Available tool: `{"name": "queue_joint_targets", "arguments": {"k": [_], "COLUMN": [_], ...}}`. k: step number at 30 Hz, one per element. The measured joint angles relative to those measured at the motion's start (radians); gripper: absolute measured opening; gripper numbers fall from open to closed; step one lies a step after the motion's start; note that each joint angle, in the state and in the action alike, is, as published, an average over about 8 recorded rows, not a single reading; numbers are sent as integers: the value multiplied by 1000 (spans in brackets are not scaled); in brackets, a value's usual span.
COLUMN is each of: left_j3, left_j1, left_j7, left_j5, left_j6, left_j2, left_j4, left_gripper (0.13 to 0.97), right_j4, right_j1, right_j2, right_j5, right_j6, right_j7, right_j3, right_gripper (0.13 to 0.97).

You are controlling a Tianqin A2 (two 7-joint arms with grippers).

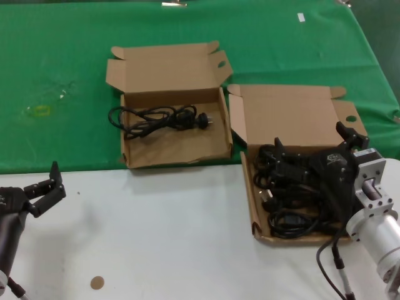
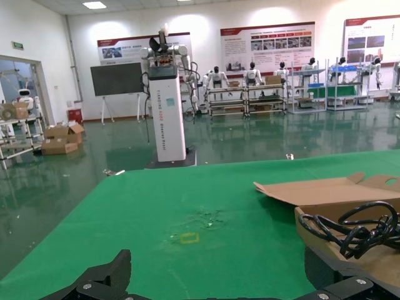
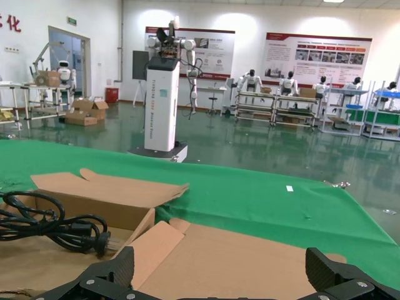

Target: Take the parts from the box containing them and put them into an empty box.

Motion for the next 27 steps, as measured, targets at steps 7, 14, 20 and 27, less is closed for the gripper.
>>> {"name": "queue_joint_targets", "arguments": {"k": [7,14,20,27], "left_j3": [0,0,0,0], "left_j1": [0,0,0,0], "left_j7": [0,0,0,0], "left_j5": [0,0,0,0], "left_j6": [0,0,0,0], "left_j2": [0,0,0,0], "left_j4": [0,0,0,0], "left_gripper": [966,966,966,966], "right_j4": [0,0,0,0], "right_j1": [0,0,0,0], "right_j2": [0,0,0,0], "right_j5": [0,0,0,0], "right_j6": [0,0,0,0], "right_j7": [0,0,0,0], "right_j3": [0,0,0,0], "right_gripper": [966,966,966,966]}}
